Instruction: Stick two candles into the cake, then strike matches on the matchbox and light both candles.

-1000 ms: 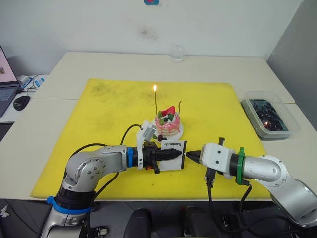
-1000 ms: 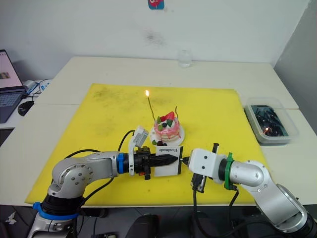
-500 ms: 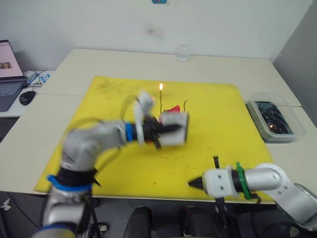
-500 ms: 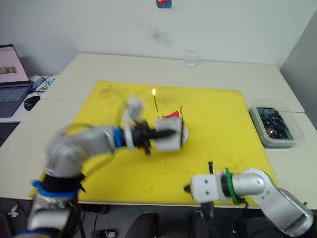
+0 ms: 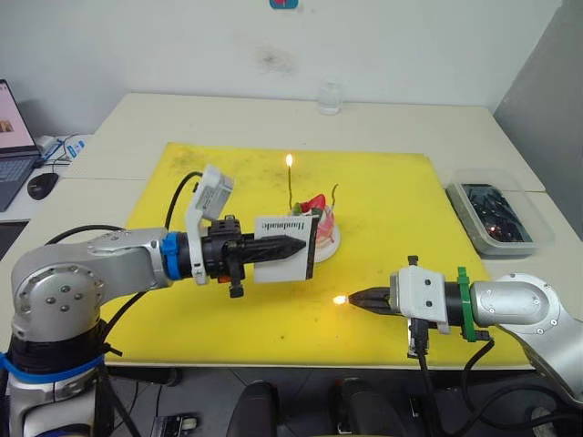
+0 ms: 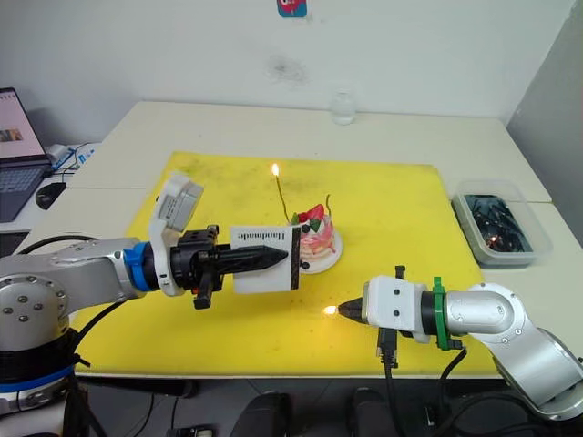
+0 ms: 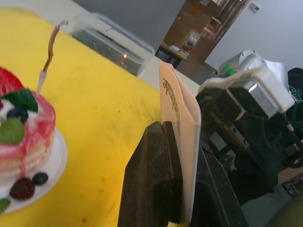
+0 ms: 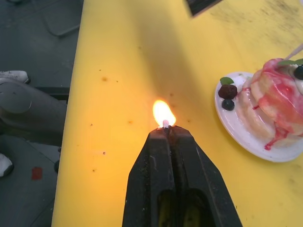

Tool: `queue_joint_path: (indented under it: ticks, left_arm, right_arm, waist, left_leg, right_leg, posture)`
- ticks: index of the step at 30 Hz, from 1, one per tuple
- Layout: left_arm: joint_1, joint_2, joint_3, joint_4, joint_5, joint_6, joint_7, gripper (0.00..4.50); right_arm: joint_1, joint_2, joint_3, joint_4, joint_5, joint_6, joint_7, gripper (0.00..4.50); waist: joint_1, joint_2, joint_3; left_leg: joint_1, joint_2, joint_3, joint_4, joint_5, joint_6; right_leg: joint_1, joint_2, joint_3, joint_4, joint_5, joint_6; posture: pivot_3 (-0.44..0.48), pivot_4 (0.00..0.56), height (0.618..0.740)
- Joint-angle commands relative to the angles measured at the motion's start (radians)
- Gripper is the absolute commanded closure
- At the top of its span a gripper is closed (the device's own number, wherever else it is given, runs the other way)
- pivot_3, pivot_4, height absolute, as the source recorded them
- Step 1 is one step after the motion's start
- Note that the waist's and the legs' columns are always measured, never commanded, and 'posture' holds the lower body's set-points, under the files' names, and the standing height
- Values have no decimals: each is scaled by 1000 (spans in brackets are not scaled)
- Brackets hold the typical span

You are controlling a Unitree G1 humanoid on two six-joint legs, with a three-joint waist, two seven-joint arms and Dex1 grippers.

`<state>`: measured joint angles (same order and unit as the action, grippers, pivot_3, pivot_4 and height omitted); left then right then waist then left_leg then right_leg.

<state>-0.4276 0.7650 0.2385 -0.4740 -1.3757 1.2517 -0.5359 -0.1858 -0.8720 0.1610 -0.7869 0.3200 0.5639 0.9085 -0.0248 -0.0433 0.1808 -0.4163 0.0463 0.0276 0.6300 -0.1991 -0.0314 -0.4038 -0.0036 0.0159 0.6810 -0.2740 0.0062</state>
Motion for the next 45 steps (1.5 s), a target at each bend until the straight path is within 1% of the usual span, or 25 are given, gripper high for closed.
queue_joint_path:
  ticks: [1,5,8,14,19,25,32,45]
  left_arm:
    - [40,35,7,-33,-27,-14,-21,4500]
    - [143,55,-22,-37,57,-46,-52,4500]
    - [187,52,-43,-35,104,-73,-71,4500]
    - [189,28,-87,-41,134,-98,-90,4500]
    - [182,21,-116,-32,169,-125,-120,4500]
    - [176,8,-140,-30,196,-143,-135,4500]
    - [179,-2,-149,-30,216,-156,-142,4500]
    - [166,-8,-149,-37,212,-156,-133,4500]
  right_arm:
    - [-39,2,-46,-27,12,13,-23,4455]
    - [-135,28,-56,22,3,26,-58,4455]
    - [-219,58,-47,76,-26,26,-95,4455]
    - [-373,137,1,175,-95,21,-158,4455]
    - [-444,194,32,240,-144,9,-188,4455]
    - [-467,229,54,292,-195,-19,-204,4455]
    - [-449,254,55,322,-237,-50,-207,4455]
    - [-428,258,64,317,-262,-44,-186,4455]
  waist:
    - [0,0,0]
    - [-2,0,0]
    - [-2,0,0]
    - [-1,0,0]
    - [-2,0,0]
    - [-2,0,0]
    - [-2,0,0]
    - [-2,0,0]
  left_leg:
    - [0,0,0,0,0,0]
    - [0,1,0,-1,0,0]
    - [0,1,0,-1,0,0]
    - [-1,0,0,-1,0,0]
    - [-1,1,0,-1,0,0]
    - [-1,1,0,-1,0,0]
    - [-1,1,0,-1,0,0]
    - [-1,1,0,-1,0,0]
  right_leg:
    - [0,0,0,0,0,0]
    - [-1,0,0,0,0,-1]
    - [-1,1,0,0,0,-1]
    - [-1,0,0,0,-1,-1]
    - [-1,0,0,-1,-1,-2]
    - [-2,1,0,0,-1,-2]
    - [-2,1,0,0,-1,-2]
    - [-2,1,0,0,-1,-2]
  posture:
    - [0,150,740]
    - [0,150,740]
    - [0,150,740]
    - [0,150,740]
    - [0,150,740]
    - [0,150,740]
    - [0,150,740]
    - [0,150,740]
